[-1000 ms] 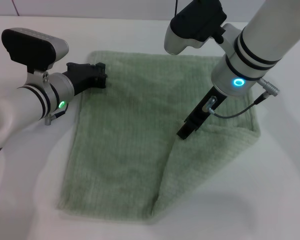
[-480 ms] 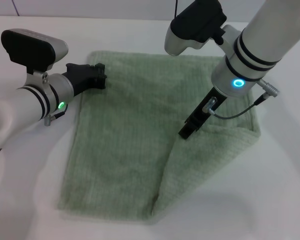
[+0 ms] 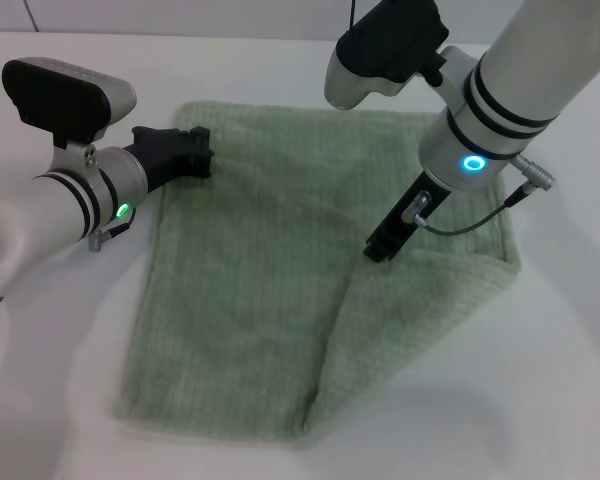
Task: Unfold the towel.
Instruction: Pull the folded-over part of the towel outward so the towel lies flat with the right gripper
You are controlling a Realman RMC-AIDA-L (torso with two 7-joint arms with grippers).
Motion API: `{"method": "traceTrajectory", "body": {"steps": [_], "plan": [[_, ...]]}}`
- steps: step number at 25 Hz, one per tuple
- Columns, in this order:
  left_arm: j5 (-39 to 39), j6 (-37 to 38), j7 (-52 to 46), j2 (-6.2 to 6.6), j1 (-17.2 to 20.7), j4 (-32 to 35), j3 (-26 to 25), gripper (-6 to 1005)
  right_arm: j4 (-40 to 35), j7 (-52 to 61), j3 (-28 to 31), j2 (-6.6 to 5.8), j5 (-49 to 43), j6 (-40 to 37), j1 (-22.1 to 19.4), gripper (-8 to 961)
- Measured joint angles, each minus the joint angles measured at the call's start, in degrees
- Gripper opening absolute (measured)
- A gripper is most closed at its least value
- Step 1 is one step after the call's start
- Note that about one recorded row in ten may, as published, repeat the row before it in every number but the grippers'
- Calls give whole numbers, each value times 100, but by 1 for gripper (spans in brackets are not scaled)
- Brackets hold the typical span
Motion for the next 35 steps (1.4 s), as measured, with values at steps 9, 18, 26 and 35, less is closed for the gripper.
{"method": "traceTrajectory", "body": {"steps": [9, 18, 26, 35], "plan": [[0, 0, 0, 6, -3, 0, 0, 3, -1, -108, -3, -2, -7, -8, 13, 69], [0, 0, 2, 9, -3, 0, 0, 3, -321, -120, -10, -15, -16, 331, 61, 17], [0, 0, 6, 9, 2, 0, 0, 3, -1047, -167, -18, -41, -172, 1095, 0, 19], [0, 0, 9, 9, 14, 0, 0, 2, -1988, -329, -4, -42, -582, 1905, -89, 20]]}}
